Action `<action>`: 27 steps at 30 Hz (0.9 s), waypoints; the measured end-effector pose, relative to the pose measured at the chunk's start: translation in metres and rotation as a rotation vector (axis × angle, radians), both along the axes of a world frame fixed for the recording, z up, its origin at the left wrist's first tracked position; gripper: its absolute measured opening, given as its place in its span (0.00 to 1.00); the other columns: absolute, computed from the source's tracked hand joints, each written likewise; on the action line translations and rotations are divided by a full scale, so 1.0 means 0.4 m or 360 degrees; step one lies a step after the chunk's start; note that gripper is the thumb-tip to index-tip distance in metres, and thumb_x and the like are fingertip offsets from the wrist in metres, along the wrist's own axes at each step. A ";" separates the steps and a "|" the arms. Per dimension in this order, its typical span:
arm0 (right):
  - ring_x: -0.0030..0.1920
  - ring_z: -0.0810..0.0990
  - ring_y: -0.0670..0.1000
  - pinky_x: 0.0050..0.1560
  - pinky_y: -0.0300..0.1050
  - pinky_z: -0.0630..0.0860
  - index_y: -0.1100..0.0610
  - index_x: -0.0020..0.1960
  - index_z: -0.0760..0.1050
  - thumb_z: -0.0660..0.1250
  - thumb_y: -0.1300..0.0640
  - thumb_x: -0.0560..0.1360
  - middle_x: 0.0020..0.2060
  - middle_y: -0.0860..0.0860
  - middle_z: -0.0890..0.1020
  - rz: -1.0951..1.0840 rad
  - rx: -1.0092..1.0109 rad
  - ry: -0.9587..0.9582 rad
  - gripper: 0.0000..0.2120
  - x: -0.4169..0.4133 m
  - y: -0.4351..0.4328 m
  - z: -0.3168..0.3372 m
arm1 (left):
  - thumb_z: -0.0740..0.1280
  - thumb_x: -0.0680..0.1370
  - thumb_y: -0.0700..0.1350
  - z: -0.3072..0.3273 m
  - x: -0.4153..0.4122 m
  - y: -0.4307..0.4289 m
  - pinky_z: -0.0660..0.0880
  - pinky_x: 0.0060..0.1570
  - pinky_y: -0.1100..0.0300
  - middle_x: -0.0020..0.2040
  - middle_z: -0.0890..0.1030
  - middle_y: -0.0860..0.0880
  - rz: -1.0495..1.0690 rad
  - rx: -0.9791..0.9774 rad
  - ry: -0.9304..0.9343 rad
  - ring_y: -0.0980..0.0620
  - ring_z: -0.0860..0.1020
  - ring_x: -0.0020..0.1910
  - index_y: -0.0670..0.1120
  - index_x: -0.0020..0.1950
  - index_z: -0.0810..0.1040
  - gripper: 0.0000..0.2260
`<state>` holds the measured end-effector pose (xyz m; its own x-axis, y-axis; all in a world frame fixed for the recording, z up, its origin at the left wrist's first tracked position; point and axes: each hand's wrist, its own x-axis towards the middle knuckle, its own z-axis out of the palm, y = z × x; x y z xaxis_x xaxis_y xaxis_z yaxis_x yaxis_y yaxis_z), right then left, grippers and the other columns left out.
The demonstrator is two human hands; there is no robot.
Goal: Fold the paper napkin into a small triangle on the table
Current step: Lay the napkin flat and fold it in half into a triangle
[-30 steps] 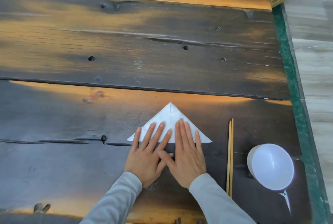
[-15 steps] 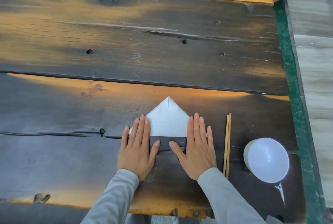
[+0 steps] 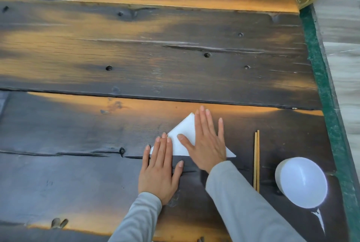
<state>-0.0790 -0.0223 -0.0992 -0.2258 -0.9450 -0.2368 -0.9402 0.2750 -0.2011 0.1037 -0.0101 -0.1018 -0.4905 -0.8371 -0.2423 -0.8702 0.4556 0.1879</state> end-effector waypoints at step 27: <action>0.82 0.51 0.59 0.78 0.64 0.49 0.60 0.83 0.48 0.46 0.31 0.81 0.82 0.57 0.50 0.0062 0.0013 0.0075 0.41 0.007 0.141 -0.017 | 0.44 0.86 0.56 0.016 -0.032 -0.055 0.52 0.76 0.34 0.82 0.57 0.43 -0.0365 -0.0128 0.0119 0.41 0.59 0.80 0.45 0.81 0.58 0.27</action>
<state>-0.0761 0.0341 -0.1061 -0.2001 -0.9513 -0.2343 -0.9585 0.2396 -0.1542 0.0908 -0.0320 -0.0953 -0.6840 -0.7169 -0.1352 -0.7273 0.6556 0.2029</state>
